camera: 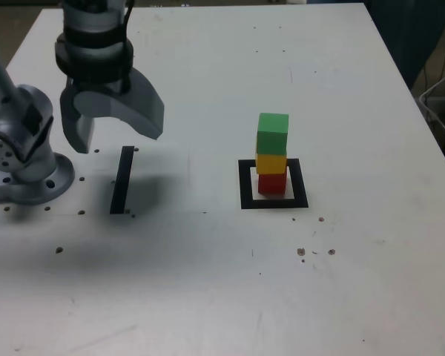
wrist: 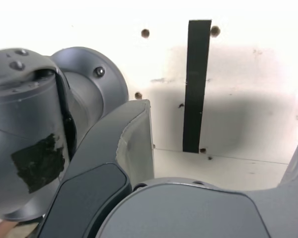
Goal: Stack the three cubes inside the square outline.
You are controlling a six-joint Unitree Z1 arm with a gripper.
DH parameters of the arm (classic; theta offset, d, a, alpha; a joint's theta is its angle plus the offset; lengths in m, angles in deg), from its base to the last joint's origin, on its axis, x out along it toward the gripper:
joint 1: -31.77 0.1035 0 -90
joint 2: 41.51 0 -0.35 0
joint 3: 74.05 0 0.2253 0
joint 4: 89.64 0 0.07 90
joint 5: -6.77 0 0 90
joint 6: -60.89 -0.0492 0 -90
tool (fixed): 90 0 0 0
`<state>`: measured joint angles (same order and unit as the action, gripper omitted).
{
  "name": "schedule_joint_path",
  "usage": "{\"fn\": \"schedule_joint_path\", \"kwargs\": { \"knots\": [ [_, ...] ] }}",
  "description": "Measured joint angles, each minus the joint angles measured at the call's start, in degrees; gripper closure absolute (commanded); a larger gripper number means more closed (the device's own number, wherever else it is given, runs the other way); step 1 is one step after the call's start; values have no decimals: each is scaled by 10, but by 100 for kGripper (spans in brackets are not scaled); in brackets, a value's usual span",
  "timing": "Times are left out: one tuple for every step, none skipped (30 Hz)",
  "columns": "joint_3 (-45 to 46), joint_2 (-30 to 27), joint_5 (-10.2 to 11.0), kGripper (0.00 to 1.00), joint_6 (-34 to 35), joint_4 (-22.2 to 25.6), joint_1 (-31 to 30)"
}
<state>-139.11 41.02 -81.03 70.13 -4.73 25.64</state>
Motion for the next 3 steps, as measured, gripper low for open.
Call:
{"fn": "schedule_joint_path", "kwargs": {
  "knots": [
    [7, -4, -6, 0, 0, -5, 0],
    [14, -9, -10, 0, -1, -10, 0],
    [20, -14, -13, 0, -1, -13, 0]
  ]
}}
